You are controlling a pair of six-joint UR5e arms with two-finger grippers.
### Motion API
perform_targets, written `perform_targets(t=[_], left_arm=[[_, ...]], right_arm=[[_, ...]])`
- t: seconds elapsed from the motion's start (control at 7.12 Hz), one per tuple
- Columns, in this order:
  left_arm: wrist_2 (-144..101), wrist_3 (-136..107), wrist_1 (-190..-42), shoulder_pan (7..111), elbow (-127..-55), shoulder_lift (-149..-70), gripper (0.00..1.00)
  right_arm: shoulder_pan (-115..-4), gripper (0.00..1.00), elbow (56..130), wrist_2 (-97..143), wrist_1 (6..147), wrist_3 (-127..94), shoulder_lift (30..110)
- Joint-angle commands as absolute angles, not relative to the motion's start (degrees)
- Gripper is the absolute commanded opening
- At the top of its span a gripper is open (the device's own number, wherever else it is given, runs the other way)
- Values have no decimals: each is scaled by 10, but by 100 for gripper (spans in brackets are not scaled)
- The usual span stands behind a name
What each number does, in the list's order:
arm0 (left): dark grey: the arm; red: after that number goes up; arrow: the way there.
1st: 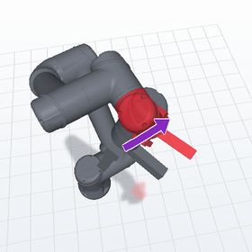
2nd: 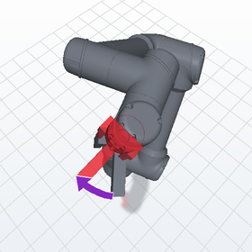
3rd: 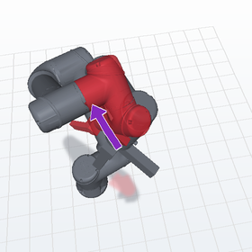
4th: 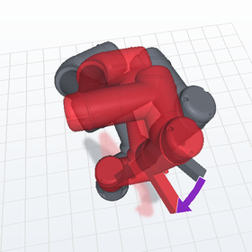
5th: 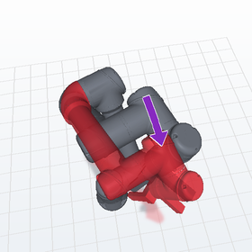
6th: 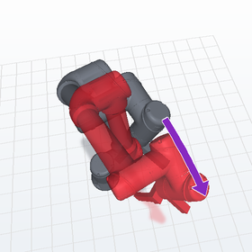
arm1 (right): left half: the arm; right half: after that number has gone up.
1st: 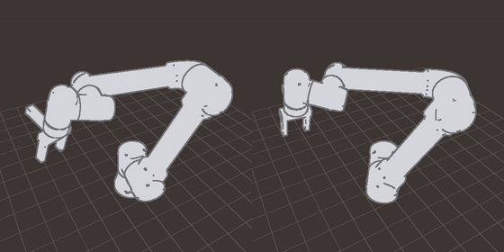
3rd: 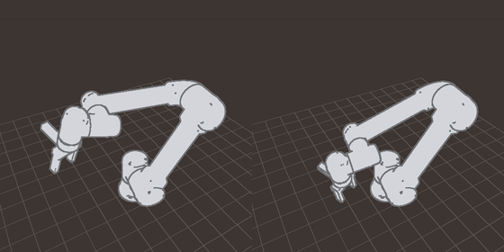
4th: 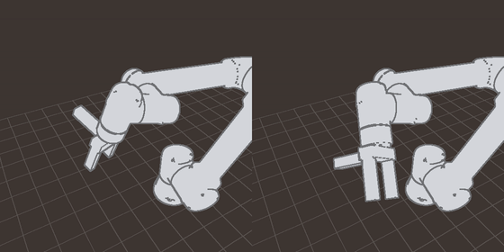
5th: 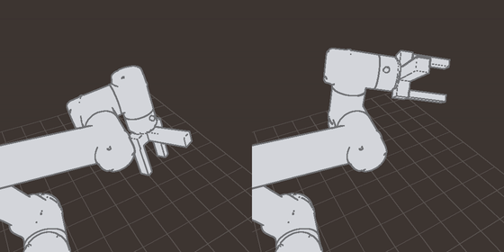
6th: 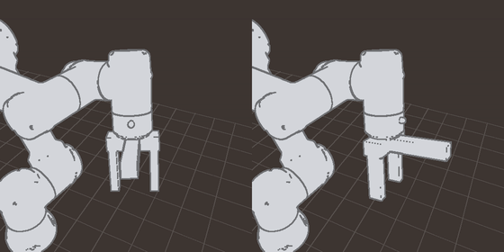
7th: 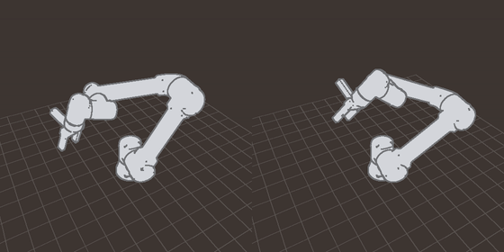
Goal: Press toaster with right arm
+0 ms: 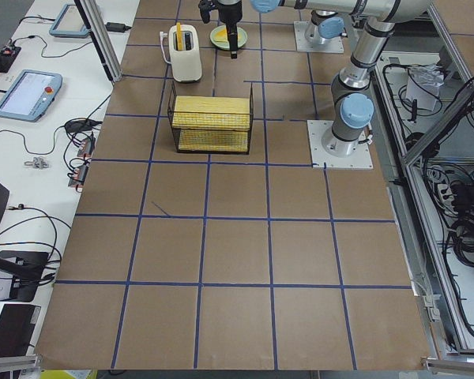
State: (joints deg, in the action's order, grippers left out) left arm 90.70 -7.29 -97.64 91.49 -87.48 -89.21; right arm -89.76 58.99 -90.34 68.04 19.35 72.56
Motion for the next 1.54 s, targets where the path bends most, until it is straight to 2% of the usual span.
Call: perform_targets(t=[0.0,0.42,0.56,1.4], left_arm=[[907,-73,-976,915,-875,-892,100],[907,-73,-976,915,-875,-892,100],[907,-73,-976,915,-875,-892,100],[907,-73,-976,915,-875,-892,100]], right_arm=[[-900,100,653,-887,762,194,759],[-898,100,837,-936,775,187,876],[-897,100,865,-936,785,179,897],[-897,100,867,-937,821,180,898]])
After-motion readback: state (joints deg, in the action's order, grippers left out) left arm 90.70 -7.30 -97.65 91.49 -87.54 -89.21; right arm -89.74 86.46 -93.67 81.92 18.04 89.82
